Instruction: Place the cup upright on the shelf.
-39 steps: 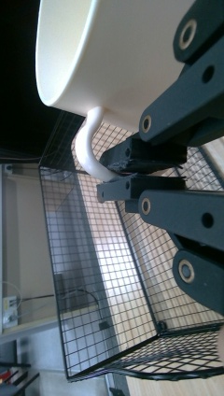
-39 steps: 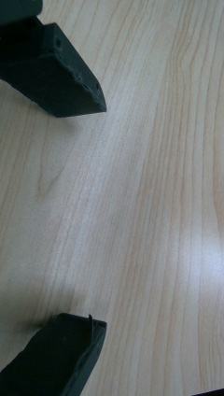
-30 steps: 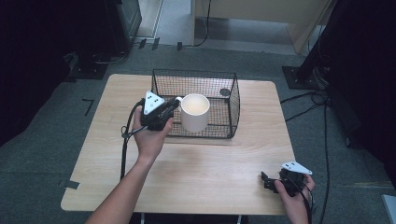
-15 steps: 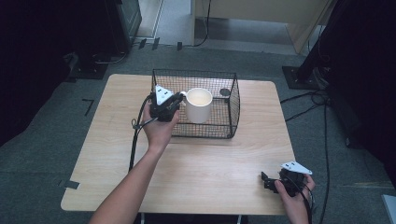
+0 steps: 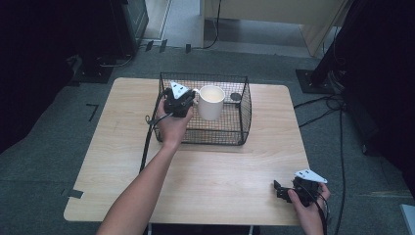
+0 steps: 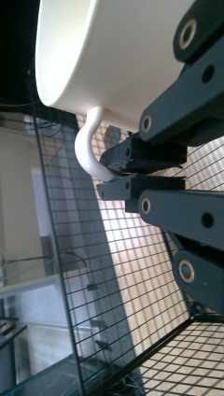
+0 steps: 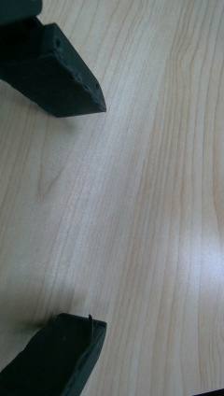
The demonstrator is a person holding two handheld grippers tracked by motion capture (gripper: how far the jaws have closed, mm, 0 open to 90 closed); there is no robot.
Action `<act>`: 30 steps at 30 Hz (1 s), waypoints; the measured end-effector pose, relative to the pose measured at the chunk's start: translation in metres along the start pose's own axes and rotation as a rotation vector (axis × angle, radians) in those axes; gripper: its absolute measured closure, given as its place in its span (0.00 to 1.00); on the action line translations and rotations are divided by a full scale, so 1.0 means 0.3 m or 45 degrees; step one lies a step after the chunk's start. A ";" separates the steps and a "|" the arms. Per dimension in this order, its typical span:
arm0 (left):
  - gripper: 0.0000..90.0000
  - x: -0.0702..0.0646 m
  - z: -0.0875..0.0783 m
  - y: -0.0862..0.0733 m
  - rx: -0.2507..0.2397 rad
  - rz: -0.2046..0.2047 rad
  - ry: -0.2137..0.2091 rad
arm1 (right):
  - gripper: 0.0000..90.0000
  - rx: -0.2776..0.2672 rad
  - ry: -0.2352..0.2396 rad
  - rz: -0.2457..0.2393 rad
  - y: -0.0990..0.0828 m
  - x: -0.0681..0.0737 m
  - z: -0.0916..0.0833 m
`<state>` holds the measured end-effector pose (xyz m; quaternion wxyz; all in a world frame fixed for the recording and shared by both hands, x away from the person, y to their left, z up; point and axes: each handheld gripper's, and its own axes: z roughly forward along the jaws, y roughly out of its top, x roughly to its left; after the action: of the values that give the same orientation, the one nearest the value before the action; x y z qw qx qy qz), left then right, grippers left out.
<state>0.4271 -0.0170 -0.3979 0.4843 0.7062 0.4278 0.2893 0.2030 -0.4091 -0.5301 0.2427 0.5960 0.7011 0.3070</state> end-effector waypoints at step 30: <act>0.97 0.046 0.182 -0.063 0.051 0.040 -0.072 | 0.00 0.001 0.000 0.000 0.000 0.000 0.000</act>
<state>0.4722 -0.0255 -0.4354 0.4772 0.7303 0.4086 0.2682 0.2029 -0.4092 -0.5301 0.2425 0.5959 0.7013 0.3070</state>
